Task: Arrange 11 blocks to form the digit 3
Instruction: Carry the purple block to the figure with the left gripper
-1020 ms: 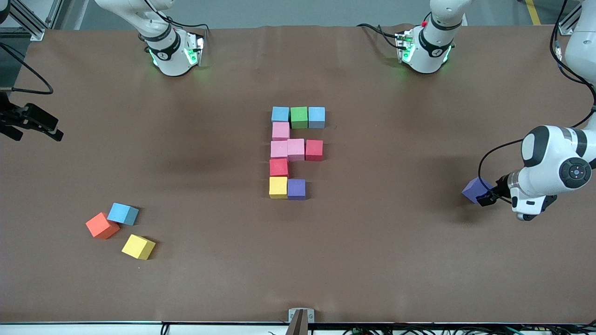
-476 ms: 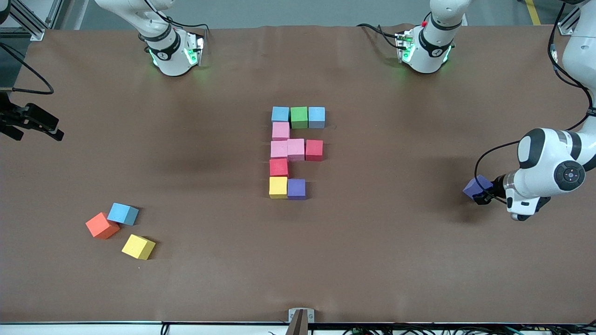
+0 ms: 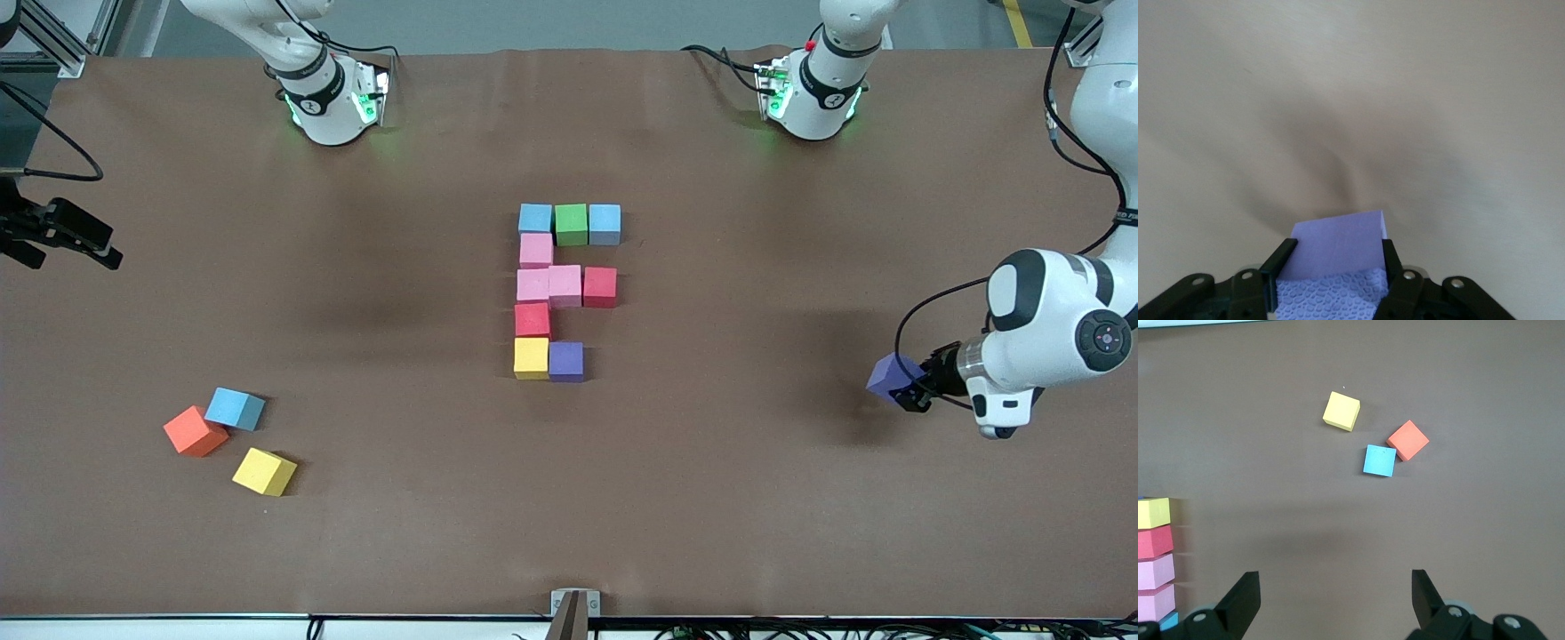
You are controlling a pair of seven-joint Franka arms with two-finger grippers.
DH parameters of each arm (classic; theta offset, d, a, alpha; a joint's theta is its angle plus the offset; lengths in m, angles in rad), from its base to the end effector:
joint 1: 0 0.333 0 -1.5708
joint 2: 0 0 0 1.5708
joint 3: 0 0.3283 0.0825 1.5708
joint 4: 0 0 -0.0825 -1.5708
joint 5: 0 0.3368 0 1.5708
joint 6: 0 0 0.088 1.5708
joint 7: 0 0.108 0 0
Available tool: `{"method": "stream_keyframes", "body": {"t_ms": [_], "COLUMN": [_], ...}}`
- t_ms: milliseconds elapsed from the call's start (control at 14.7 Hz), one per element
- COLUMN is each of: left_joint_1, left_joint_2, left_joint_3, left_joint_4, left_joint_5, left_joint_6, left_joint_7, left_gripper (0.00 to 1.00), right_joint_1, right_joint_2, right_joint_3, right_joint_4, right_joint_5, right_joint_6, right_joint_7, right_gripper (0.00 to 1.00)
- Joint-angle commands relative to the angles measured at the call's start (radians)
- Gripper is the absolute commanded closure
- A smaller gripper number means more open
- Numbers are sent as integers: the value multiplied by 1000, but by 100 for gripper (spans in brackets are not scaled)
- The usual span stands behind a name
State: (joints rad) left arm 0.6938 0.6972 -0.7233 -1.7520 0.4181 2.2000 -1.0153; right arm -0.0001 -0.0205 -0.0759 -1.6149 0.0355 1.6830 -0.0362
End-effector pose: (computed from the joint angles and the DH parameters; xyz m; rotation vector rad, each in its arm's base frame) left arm 0.6235 0.0546 0.2839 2.7992 1.2369 -0.1448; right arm 0.5104 -0.0359 0.6377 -3.1058 0.0656 -0.1406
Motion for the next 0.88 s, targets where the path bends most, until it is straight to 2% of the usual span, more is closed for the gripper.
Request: {"method": "stream_keyframes", "body": {"t_ms": [0,340,816], "left_joint_1": [-109,-348,-638], "left_joint_2": [8,37,103], "left_joint_3": [4,18,87], "left_joint_4": [60,143,245], "left_joint_5": [-18,-18,-24], "left_joint_6": [-13,-13,-13], "left_joint_7": [-164,-509,-934], "left_gripper": [86,90,90], "right_joint_1": [6,3,2], "right_joint_2": [5,4,4], "right_joint_3": [-2,-2,-2], "right_joint_4": [6,6,7], "right_joint_5": [-9,-9,-8], "right_joint_6": [-5,-5,1], "right_joint_7": [-5,-4,-4], "right_gripper": [0,0,0]}}
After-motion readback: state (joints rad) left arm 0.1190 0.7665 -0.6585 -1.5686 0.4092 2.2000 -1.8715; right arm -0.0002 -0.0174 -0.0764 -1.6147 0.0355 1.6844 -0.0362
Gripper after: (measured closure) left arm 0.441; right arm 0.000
